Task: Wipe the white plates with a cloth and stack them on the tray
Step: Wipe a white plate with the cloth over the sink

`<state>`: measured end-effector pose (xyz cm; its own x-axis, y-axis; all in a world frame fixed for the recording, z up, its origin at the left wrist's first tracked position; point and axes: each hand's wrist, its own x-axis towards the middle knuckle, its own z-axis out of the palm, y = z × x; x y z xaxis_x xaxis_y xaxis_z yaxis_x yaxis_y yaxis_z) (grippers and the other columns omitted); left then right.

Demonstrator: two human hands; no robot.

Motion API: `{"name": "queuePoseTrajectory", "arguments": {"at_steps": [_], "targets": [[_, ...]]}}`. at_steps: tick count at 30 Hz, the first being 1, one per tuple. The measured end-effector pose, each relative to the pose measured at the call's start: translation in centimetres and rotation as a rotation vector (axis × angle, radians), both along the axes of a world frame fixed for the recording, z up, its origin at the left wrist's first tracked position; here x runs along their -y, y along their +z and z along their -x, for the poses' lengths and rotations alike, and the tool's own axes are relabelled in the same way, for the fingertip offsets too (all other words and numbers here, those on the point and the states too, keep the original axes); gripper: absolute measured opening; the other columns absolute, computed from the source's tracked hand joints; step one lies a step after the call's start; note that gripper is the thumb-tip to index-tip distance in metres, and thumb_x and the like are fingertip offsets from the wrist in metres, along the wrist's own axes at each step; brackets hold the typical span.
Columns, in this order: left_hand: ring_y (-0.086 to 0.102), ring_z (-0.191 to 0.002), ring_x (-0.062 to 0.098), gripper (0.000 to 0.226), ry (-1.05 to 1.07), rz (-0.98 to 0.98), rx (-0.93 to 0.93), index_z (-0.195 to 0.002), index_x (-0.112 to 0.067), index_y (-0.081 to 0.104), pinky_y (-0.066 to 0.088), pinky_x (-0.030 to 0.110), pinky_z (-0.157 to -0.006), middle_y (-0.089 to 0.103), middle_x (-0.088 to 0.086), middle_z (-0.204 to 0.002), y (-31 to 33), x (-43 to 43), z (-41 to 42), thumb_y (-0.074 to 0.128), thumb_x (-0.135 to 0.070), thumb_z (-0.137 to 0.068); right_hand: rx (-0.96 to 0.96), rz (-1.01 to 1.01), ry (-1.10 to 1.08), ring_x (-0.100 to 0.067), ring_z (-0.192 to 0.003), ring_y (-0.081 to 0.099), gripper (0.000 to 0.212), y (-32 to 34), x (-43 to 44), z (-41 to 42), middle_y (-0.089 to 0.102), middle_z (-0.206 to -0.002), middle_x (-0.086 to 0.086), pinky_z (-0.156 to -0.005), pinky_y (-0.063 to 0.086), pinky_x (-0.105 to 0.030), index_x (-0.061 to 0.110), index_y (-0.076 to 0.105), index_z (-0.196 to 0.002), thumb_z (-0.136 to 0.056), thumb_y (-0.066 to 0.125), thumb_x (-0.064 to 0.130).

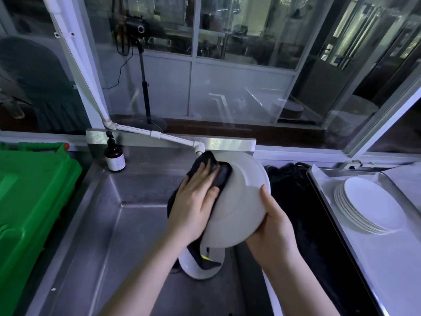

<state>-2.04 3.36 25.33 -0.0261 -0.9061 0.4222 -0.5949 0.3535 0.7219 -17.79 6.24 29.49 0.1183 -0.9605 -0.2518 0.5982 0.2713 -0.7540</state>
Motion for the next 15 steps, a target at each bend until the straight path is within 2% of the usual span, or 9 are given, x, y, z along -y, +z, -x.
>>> {"name": "queuePoseTrajectory", "arguments": {"at_steps": [3, 6, 10, 13, 15], "targets": [[0.012, -0.148, -0.002, 0.044, 0.003, 0.005, -0.051, -0.148, -0.024, 0.040, 0.019, 0.045, -0.121, 0.028, -0.006, -0.158, -0.7, -1.3, 0.4, 0.042, -0.021, -0.104, -0.008, 0.033, -0.040, -0.028, -0.110, 0.070, 0.046, 0.7, 0.5, 0.8, 0.072, -0.120, -0.016, -0.090, 0.059, -0.042, 0.010, 0.076, -0.114, -0.087, 0.059, 0.044], [0.018, -0.150, 0.009, 0.045, -0.113, 0.102, 0.031, -0.149, -0.025, 0.037, 0.013, 0.041, -0.122, 0.029, -0.005, -0.160, -1.2, -3.9, 2.0, 0.033, -0.030, -0.105, 0.028, 0.032, -0.080, -0.030, -0.114, 0.068, 0.052, 1.1, 0.7, 1.0, 0.069, -0.124, -0.020, -0.100, 0.051, -0.045, 0.005, 0.069, -0.119, -0.086, 0.059, 0.043], [0.017, -0.150, 0.008, 0.047, -0.169, 0.143, 0.137, -0.152, -0.026, 0.031, 0.012, 0.036, -0.122, 0.028, -0.006, -0.160, 0.0, -3.4, 3.4, 0.025, -0.037, -0.106, 0.045, 0.006, -0.040, -0.027, -0.120, 0.065, 0.048, 0.1, 0.0, 0.6, 0.068, -0.128, -0.017, -0.101, 0.053, -0.039, 0.009, 0.075, -0.116, -0.102, 0.043, 0.041], [0.013, -0.150, 0.006, 0.046, -0.141, 0.022, 0.093, -0.149, -0.030, 0.020, 0.013, 0.040, -0.123, 0.023, -0.007, -0.160, 1.0, -0.9, 2.7, 0.035, -0.029, -0.105, 0.038, -0.014, -0.021, -0.026, -0.118, 0.066, 0.043, -0.5, -1.1, 0.5, 0.069, -0.127, -0.014, -0.104, 0.051, -0.043, 0.015, 0.076, -0.114, -0.101, 0.044, 0.040], [0.015, -0.150, 0.012, 0.050, -0.118, -0.011, 0.079, -0.148, -0.026, 0.023, 0.017, 0.044, -0.122, 0.024, -0.003, -0.160, 0.8, 0.2, 1.9, 0.044, -0.018, -0.104, 0.024, -0.007, -0.033, -0.029, -0.116, 0.067, 0.041, -0.3, -1.7, 0.9, 0.070, -0.125, -0.016, -0.104, 0.049, -0.045, 0.014, 0.078, -0.111, -0.098, 0.049, 0.040]]}}
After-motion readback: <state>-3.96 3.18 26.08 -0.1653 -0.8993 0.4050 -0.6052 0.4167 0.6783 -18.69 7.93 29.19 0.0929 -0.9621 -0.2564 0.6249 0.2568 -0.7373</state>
